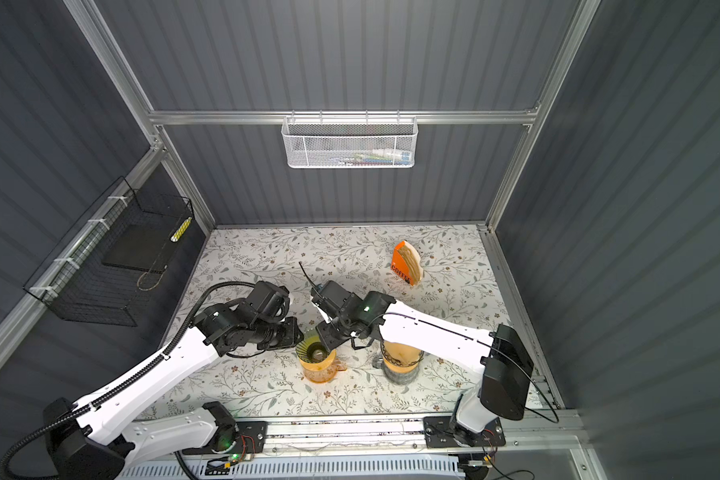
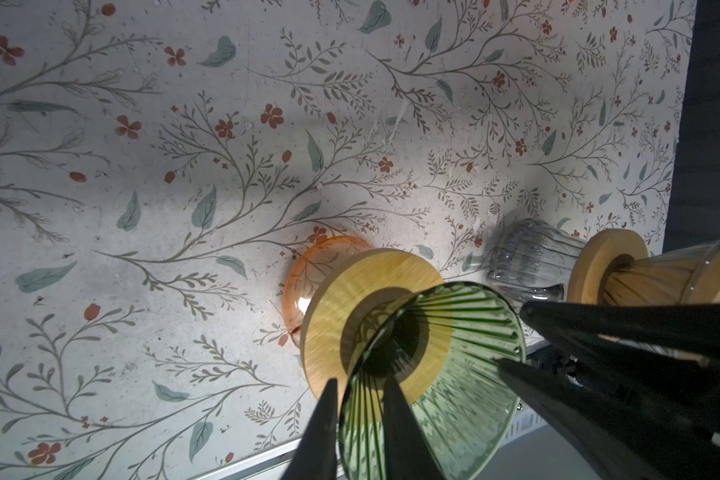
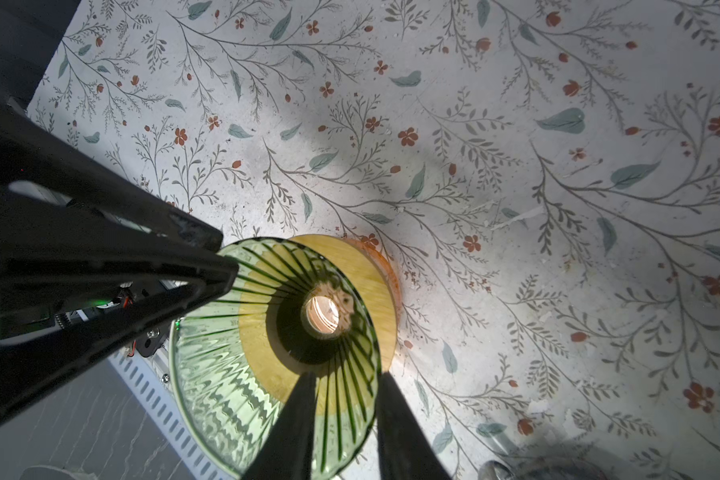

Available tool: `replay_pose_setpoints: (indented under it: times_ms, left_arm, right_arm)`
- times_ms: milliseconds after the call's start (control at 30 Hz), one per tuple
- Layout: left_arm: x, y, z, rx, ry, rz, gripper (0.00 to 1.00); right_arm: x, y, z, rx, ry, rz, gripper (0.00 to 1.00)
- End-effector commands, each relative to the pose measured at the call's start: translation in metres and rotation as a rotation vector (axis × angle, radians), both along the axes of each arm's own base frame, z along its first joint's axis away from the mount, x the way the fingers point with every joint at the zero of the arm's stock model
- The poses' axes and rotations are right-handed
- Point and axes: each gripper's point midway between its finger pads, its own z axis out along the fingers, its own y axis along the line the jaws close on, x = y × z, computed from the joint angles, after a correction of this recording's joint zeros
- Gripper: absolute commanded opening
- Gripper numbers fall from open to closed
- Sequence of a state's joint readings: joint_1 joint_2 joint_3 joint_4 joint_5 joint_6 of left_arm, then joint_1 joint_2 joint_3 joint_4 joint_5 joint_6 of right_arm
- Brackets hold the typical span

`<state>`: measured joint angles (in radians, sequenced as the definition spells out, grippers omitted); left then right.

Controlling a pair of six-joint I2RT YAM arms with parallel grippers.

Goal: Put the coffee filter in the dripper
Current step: 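Open both grippers and move them toward the orange COFFEE box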

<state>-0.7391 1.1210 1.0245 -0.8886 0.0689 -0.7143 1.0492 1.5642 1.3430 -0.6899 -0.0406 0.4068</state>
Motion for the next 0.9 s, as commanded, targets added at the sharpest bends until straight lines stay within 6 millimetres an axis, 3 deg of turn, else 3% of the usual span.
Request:
replay_pose_setpoints:
  times_ms: [0, 200, 333, 567, 600, 633, 867]
  left_arm:
    - [0.003, 0.010, 0.020, 0.021, -0.057, 0.020, 0.22]
    - [0.014, 0.011, 0.046, 0.026, -0.126, 0.036, 0.23]
    - [0.034, 0.000, 0.064, 0.033, -0.189, 0.016, 0.25]
    - [0.077, -0.052, 0.082, -0.050, -0.235, -0.047, 0.25]
    - [0.085, -0.061, 0.099, -0.097, -0.278, -0.048, 0.24]
    - [0.091, -0.069, 0.103, -0.123, -0.292, -0.049, 0.25]
    - [0.126, -0.102, 0.105, -0.193, -0.302, -0.056, 0.25]
  right_arm:
    - [0.001, -0.002, 0.024, 0.033, -0.043, -0.001, 0.29]
    - [0.008, -0.011, 0.046, 0.089, -0.081, -0.031, 0.29]
    - [0.023, -0.027, 0.065, 0.173, -0.097, -0.092, 0.29]
    - [0.047, -0.090, 0.085, 0.228, -0.170, -0.218, 0.29]
    - [0.050, -0.100, 0.087, 0.235, -0.180, -0.235, 0.29]
    - [0.054, -0.112, 0.088, 0.237, -0.188, -0.259, 0.29]
    - [0.088, -0.177, 0.079, 0.230, -0.183, -0.396, 0.29]
